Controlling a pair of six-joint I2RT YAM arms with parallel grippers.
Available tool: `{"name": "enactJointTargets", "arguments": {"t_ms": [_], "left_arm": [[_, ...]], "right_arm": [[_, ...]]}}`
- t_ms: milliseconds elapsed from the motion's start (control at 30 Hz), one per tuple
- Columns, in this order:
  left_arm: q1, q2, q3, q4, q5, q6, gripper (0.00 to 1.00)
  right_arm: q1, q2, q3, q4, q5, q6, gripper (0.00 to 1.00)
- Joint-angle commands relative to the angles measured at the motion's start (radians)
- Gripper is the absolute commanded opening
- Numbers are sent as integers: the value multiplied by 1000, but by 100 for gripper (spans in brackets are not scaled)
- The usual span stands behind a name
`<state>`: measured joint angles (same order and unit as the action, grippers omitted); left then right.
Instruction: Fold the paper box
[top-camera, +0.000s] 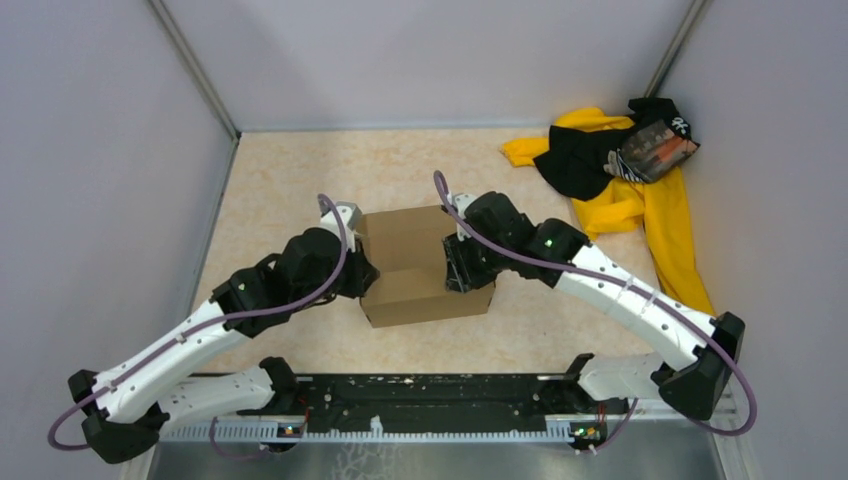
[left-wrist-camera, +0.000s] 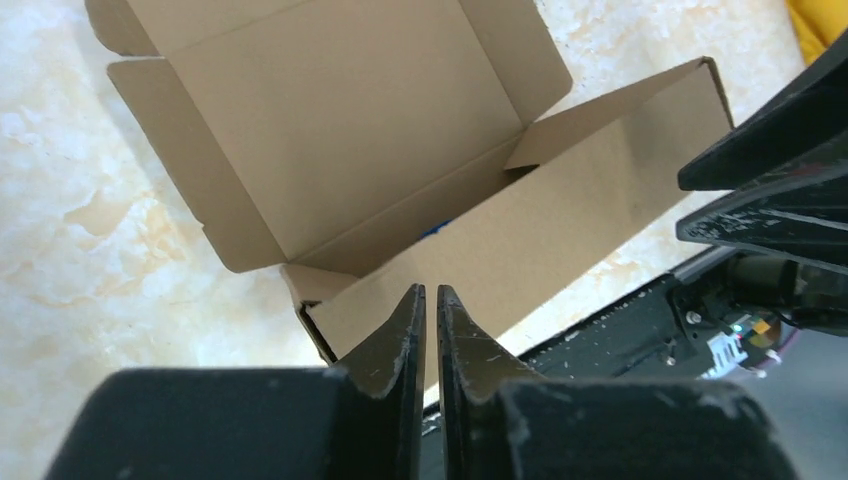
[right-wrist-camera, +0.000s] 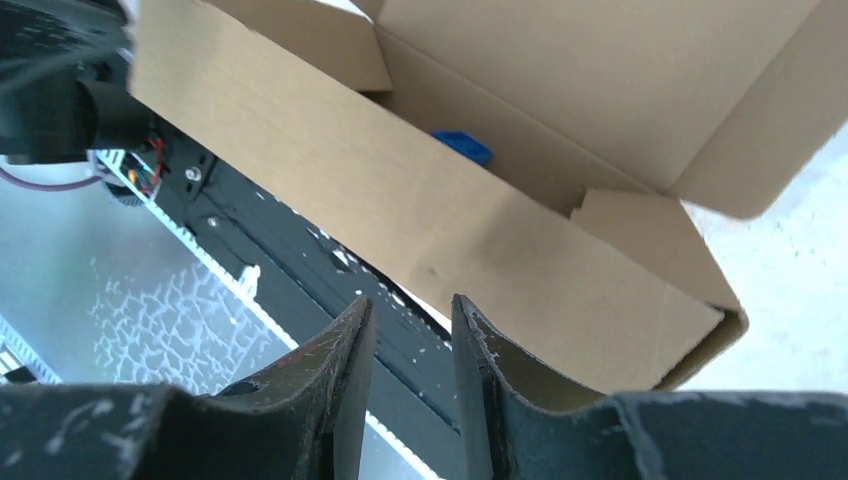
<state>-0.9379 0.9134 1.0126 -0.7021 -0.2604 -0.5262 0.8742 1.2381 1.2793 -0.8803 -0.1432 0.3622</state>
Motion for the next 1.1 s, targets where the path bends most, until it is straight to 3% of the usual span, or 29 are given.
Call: {"name": "enactJointTargets", "arguments": {"t_ms": [0,633,1067], "left_arm": [[-28,-39,-40,23,41,-74,13],[-146,-3,-135,42,-50,-147,11],[-267,9,-163,-7,-118,-243,10]], "right_arm": [[8,-87,-65,24,53,59,34],[8,-227,-211,22,176,128,33],[8,-374,-350,2,148,205,30]]}}
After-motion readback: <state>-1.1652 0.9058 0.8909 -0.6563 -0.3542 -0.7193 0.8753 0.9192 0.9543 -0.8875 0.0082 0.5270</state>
